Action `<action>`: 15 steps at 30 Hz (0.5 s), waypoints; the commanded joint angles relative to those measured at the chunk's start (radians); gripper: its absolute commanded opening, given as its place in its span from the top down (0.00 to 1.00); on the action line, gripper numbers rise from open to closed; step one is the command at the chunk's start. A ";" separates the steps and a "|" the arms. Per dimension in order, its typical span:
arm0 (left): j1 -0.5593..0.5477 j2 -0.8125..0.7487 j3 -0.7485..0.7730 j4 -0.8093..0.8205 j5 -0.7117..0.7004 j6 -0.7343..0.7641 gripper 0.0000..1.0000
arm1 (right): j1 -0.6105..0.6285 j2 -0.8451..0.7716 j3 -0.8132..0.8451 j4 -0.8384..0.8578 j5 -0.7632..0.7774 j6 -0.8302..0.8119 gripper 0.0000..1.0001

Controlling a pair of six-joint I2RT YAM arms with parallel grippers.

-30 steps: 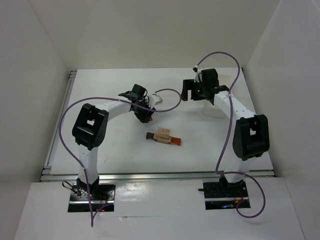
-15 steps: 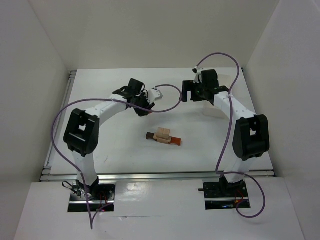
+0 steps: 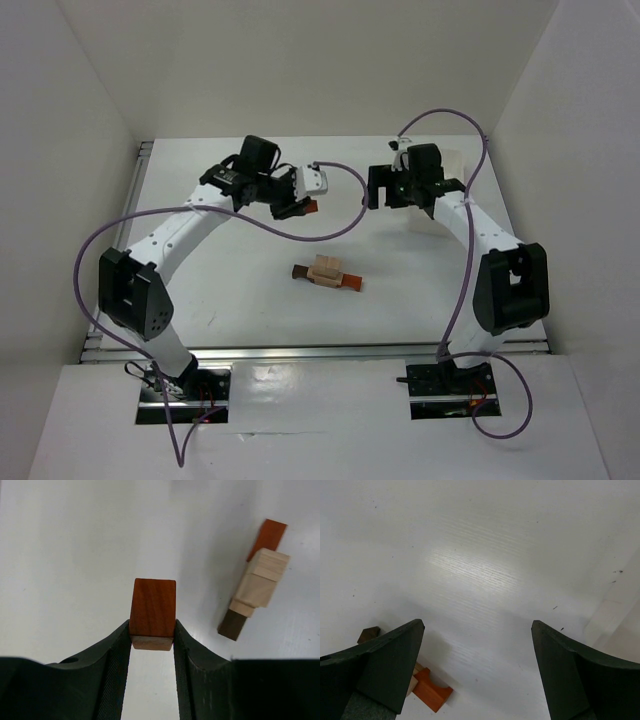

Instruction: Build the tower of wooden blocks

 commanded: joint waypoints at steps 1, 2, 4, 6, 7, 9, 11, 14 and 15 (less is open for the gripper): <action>-0.082 -0.048 0.000 -0.105 0.060 0.118 0.80 | -0.007 -0.089 -0.034 0.005 0.016 0.000 0.04; -0.096 -0.068 -0.009 -0.105 0.051 0.119 0.80 | -0.007 -0.105 -0.035 0.005 0.016 0.000 0.03; -0.117 -0.091 -0.033 -0.117 0.051 0.151 0.78 | -0.007 -0.118 -0.056 0.005 0.016 0.000 0.01; -0.126 -0.125 -0.049 -0.129 0.101 0.174 0.78 | -0.007 -0.131 -0.065 0.005 0.016 0.000 0.01; -0.126 -0.125 -0.049 -0.145 0.118 0.188 0.77 | -0.007 -0.131 -0.065 0.005 0.030 0.000 0.01; -0.126 -0.136 -0.049 -0.206 0.167 0.224 0.75 | -0.007 -0.140 -0.078 -0.006 0.030 0.000 0.01; -0.137 -0.136 -0.049 -0.215 0.156 0.224 0.74 | -0.007 -0.140 -0.087 -0.006 0.044 0.011 0.01; -0.175 -0.108 -0.049 -0.215 0.119 0.224 0.74 | -0.007 -0.140 -0.087 -0.015 0.034 0.011 0.00; -0.185 -0.108 -0.049 -0.215 0.119 0.224 0.74 | -0.007 -0.140 -0.087 -0.015 0.034 0.011 0.00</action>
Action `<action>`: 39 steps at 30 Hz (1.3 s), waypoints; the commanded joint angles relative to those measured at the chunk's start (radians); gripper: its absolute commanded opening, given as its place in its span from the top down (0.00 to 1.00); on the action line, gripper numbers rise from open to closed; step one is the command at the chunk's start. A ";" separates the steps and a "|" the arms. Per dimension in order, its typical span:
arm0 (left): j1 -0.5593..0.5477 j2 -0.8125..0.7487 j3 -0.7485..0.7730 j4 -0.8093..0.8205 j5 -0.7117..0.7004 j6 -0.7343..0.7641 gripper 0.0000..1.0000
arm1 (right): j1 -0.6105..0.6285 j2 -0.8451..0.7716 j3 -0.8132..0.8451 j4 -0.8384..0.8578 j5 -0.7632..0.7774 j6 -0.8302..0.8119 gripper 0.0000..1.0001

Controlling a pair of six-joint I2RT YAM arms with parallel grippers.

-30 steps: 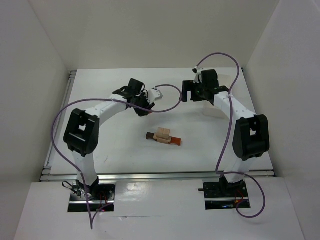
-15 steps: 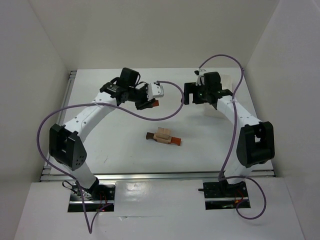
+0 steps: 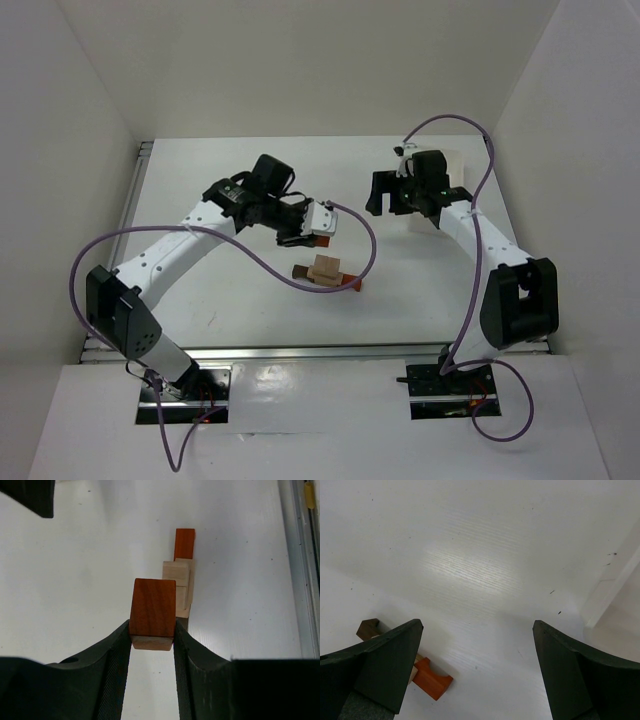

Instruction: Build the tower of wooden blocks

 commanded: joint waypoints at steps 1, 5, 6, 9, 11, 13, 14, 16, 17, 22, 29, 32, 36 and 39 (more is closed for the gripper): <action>-0.045 0.022 -0.001 -0.029 0.039 0.049 0.74 | -0.007 -0.034 -0.004 -0.007 0.007 0.003 0.00; -0.068 0.057 -0.012 -0.017 0.026 0.035 0.74 | -0.007 -0.043 -0.004 -0.017 0.007 0.003 0.00; -0.078 0.067 -0.002 -0.017 0.026 0.025 0.74 | -0.007 -0.043 -0.004 -0.026 0.007 0.003 0.00; -0.089 0.103 0.017 -0.017 0.017 0.014 0.74 | -0.007 -0.043 -0.004 -0.026 0.018 0.003 0.00; -0.089 0.131 0.017 -0.004 0.008 0.014 0.74 | -0.007 -0.043 -0.004 -0.036 0.018 0.003 0.00; -0.089 0.140 0.017 -0.004 0.008 0.003 0.74 | -0.007 -0.053 -0.013 -0.036 0.018 -0.006 0.00; -0.089 0.154 0.026 -0.004 0.008 0.003 0.74 | -0.007 -0.053 -0.013 -0.036 0.018 -0.006 0.00; -0.089 0.165 0.026 -0.004 0.008 0.003 0.72 | -0.007 -0.053 -0.013 -0.036 0.027 -0.006 0.00; -0.089 0.165 0.026 -0.004 0.008 0.003 0.72 | -0.007 -0.063 -0.022 -0.036 0.027 -0.006 0.00; -0.089 0.195 0.037 -0.004 -0.004 0.012 0.72 | -0.007 -0.053 -0.022 -0.046 0.036 -0.015 0.00; -0.098 0.205 0.028 0.005 -0.040 0.032 0.72 | -0.007 -0.053 -0.022 -0.046 0.036 -0.015 0.00; -0.098 0.214 0.037 0.014 -0.066 0.032 0.71 | -0.007 -0.053 -0.022 -0.046 0.027 -0.015 0.00; -0.098 0.214 0.037 0.014 -0.086 0.032 0.71 | -0.007 -0.053 -0.022 -0.055 0.027 -0.015 0.00; -0.098 0.214 0.026 0.025 -0.104 0.043 0.71 | -0.007 -0.053 -0.022 -0.055 0.027 -0.015 0.00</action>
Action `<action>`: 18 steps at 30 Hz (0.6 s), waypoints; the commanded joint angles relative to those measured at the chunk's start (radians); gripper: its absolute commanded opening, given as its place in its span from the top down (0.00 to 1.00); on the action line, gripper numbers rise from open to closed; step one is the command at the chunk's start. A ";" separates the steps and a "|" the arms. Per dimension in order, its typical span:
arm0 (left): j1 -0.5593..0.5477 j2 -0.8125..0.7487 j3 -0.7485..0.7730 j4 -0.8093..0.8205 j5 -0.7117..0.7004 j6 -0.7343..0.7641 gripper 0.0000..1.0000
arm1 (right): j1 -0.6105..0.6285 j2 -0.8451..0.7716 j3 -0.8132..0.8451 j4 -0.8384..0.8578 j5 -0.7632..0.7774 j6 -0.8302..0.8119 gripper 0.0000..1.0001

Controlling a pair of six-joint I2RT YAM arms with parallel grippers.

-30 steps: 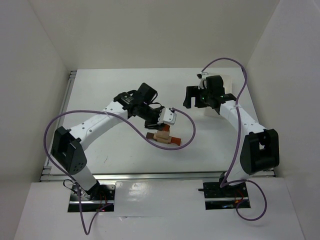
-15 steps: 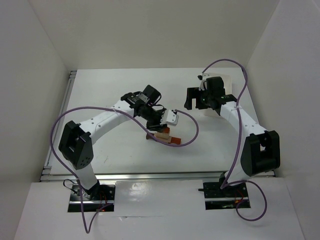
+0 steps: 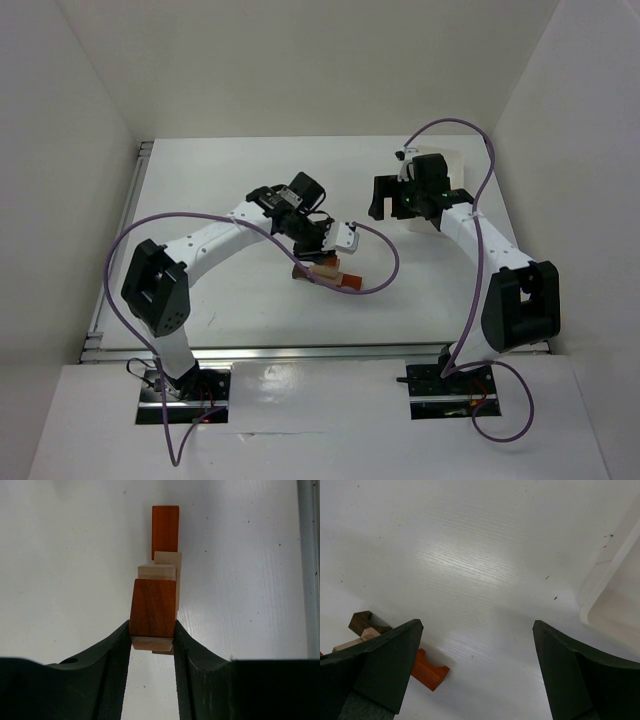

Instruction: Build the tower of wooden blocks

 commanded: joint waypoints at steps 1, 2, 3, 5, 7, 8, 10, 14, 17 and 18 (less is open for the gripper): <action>-0.004 0.008 0.025 0.023 -0.002 0.039 0.71 | -0.007 -0.034 -0.001 -0.009 0.001 -0.011 0.00; -0.013 0.008 0.025 0.023 -0.002 0.039 0.71 | -0.007 -0.034 -0.001 -0.009 0.001 -0.011 0.00; -0.013 0.017 0.035 0.023 -0.002 0.039 0.71 | -0.007 -0.034 -0.001 -0.009 0.001 -0.011 0.00; -0.013 0.018 0.035 0.023 -0.002 0.048 0.71 | -0.007 -0.034 -0.001 -0.009 0.001 -0.011 0.00; -0.013 0.018 0.035 0.023 -0.002 0.048 0.71 | -0.007 -0.034 -0.001 -0.009 0.001 -0.011 0.00; -0.022 0.018 0.035 0.023 -0.002 0.048 0.71 | -0.007 -0.034 -0.001 -0.009 0.001 -0.011 0.00; -0.022 0.018 0.035 0.023 -0.002 0.048 0.71 | -0.007 -0.034 -0.001 -0.009 0.001 -0.011 0.00; -0.022 0.018 0.035 0.023 -0.011 0.048 0.71 | -0.007 -0.034 -0.001 -0.018 0.001 -0.011 0.00; -0.022 0.018 0.035 0.023 -0.012 0.048 0.71 | -0.007 -0.034 -0.001 -0.018 0.001 -0.011 0.00; -0.022 0.018 0.035 0.023 -0.012 0.048 0.71 | -0.007 -0.034 -0.001 -0.018 0.001 -0.011 0.00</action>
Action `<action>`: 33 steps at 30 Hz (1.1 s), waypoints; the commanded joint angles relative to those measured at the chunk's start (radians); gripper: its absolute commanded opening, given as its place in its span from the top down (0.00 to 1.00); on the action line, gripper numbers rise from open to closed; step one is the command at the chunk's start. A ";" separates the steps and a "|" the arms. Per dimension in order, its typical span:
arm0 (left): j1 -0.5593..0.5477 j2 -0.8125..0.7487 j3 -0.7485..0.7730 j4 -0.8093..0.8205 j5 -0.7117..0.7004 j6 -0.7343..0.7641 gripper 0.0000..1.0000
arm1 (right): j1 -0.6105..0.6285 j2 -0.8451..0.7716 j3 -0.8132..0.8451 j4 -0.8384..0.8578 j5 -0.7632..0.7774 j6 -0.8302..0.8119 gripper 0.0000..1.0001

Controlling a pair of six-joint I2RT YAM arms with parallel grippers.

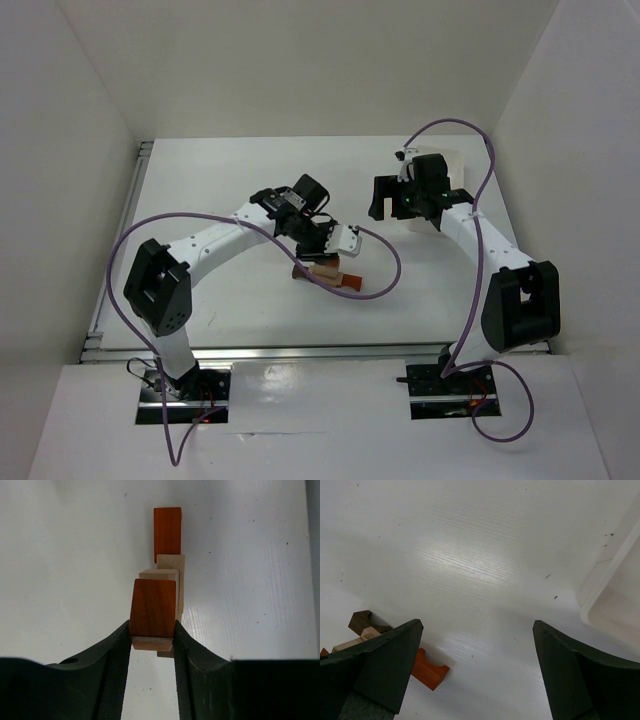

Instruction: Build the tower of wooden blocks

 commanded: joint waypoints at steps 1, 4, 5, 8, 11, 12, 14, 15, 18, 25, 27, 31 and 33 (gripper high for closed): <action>-0.004 0.006 0.026 0.007 0.018 0.027 0.71 | -0.007 -0.034 -0.001 -0.015 0.000 -0.011 0.00; -0.004 0.015 0.025 0.016 0.009 0.027 0.71 | -0.007 -0.034 -0.001 -0.015 0.000 -0.011 0.00; -0.013 0.015 0.025 0.016 0.009 0.027 0.71 | -0.007 -0.034 -0.001 -0.015 0.000 -0.011 0.00; -0.013 0.015 0.025 0.016 0.009 0.027 0.69 | -0.007 -0.034 -0.001 -0.015 0.000 -0.011 0.00; -0.013 0.015 0.025 0.016 0.009 0.027 0.69 | -0.007 -0.034 -0.001 -0.015 0.000 -0.011 0.00; -0.013 0.015 0.025 0.016 0.009 0.027 0.69 | -0.007 -0.034 -0.001 -0.015 0.000 -0.011 0.00; -0.013 0.015 0.016 0.016 0.009 0.027 0.69 | -0.007 -0.034 -0.001 -0.015 0.000 -0.011 0.00; -0.013 0.015 0.016 0.016 0.009 0.027 0.69 | -0.007 -0.034 -0.001 -0.015 0.000 -0.011 0.00; -0.022 0.015 0.016 0.025 0.009 0.027 0.69 | -0.007 -0.034 -0.001 -0.015 0.000 -0.011 0.00; -0.022 0.015 0.005 0.035 0.000 0.027 0.65 | -0.007 -0.025 -0.001 -0.015 0.009 -0.011 0.00; -0.022 0.015 0.005 0.035 0.000 0.027 0.65 | -0.007 -0.025 -0.001 -0.015 0.019 -0.011 0.00; -0.022 0.015 0.005 0.035 -0.022 0.027 0.65 | -0.007 -0.025 -0.001 -0.015 0.019 -0.011 0.00; -0.022 0.015 0.005 0.035 -0.022 0.027 0.65 | -0.007 -0.025 -0.001 -0.015 0.019 -0.011 0.00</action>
